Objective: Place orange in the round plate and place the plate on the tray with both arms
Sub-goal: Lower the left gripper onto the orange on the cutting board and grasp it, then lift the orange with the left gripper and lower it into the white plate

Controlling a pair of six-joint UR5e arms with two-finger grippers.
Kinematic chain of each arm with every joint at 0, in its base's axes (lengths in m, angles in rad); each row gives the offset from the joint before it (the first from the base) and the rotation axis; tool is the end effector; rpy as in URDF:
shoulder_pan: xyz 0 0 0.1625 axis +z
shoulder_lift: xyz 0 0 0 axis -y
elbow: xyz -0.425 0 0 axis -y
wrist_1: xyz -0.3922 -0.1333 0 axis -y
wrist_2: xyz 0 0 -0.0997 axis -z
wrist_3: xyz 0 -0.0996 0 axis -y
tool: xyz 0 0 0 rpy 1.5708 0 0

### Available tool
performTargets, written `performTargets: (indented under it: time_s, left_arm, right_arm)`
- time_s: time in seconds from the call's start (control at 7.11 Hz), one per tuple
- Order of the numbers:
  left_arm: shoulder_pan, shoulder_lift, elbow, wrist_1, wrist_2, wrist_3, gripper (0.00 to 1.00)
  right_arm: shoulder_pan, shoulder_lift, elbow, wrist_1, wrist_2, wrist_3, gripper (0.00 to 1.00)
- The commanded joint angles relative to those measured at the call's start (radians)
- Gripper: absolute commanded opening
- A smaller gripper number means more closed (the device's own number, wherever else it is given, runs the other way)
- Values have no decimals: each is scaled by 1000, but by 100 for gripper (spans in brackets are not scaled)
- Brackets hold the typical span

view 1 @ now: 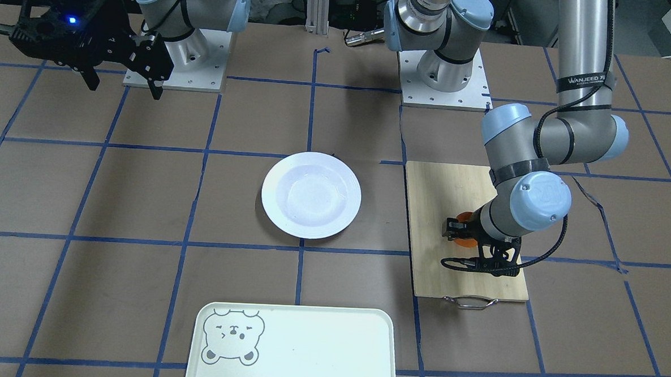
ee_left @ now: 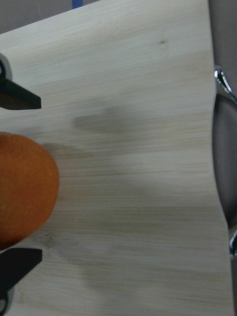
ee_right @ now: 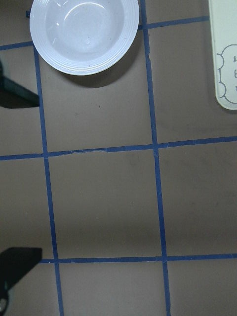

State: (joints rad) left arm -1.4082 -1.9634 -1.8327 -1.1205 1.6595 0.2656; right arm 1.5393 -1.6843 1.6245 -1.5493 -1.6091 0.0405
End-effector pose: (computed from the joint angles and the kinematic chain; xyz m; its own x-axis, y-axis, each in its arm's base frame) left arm -0.0336 -0.5641 0.1990 -0.9929 0.1152 -0.0305 0.1058 0.9701 0.2185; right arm 0.1154 -0.4507 0.5126 -0.9966 0.0733 0.0367 0.0719 0.9966 -0.0398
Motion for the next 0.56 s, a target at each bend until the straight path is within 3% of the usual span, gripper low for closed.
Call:
performTargets:
  time_s: [0.0,0.14,0.42]
  left_arm:
    - [-2,17,21,-4,0,-14,6]
    - [-12,14,77,-51,-6,-29,1]
    - [-26,-11,287,-268,-65,-126,0]
  right_arm:
    - [-1,0,0,2,0,-1,100]
    - [-1,0,0,2,-2,-1,100]
    - [-1,0,2,2,-2,-1,100]
